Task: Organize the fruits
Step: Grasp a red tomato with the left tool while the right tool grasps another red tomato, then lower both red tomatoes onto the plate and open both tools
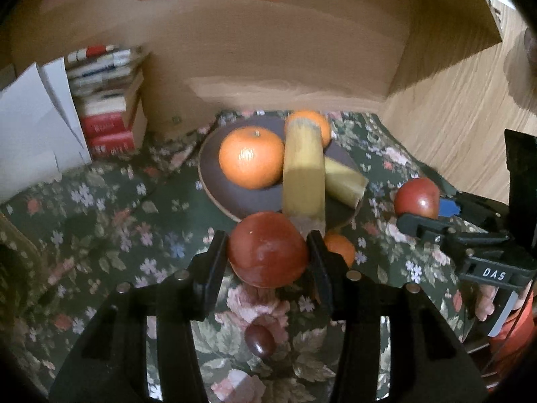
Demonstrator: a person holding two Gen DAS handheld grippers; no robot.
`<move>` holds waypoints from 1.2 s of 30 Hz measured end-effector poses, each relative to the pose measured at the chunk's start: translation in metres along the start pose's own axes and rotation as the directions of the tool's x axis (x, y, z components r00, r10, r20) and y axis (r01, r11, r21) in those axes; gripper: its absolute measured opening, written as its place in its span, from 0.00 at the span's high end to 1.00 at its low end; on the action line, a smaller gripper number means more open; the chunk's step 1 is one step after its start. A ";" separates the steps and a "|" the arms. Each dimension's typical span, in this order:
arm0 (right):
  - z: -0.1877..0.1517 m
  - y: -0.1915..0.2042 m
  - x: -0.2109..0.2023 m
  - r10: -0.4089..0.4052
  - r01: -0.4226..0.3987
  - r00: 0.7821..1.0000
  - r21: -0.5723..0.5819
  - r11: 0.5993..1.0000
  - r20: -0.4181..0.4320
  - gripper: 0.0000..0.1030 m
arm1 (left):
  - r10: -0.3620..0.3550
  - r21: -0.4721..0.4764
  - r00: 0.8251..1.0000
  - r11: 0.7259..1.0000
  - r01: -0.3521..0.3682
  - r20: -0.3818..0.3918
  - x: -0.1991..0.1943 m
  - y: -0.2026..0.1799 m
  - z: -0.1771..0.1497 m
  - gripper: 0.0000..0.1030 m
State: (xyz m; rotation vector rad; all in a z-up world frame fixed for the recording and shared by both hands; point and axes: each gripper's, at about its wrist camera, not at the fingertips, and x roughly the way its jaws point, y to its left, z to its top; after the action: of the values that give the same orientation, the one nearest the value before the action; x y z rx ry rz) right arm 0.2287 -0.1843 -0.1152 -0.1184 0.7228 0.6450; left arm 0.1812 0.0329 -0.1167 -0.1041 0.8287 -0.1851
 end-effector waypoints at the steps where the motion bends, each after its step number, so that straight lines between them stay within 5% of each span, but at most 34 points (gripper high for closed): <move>1: 0.004 -0.001 -0.002 -0.011 0.011 1.000 -0.004 1.000 0.012 0.55 | 0.004 0.002 1.000 1.000 -0.004 0.011 -0.001 0.000 0.004 0.54; 36: 0.059 -0.040 0.083 -0.090 0.090 0.992 -0.010 0.996 -0.084 0.55 | 0.021 -0.019 0.999 1.000 -0.021 -0.033 0.055 0.011 0.035 0.53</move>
State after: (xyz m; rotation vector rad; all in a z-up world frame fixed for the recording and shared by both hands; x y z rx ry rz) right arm 0.3331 -0.1556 -0.1296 -0.1840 0.7920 0.5586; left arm 0.2449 0.0330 -0.1344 -0.1104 0.8640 -0.1596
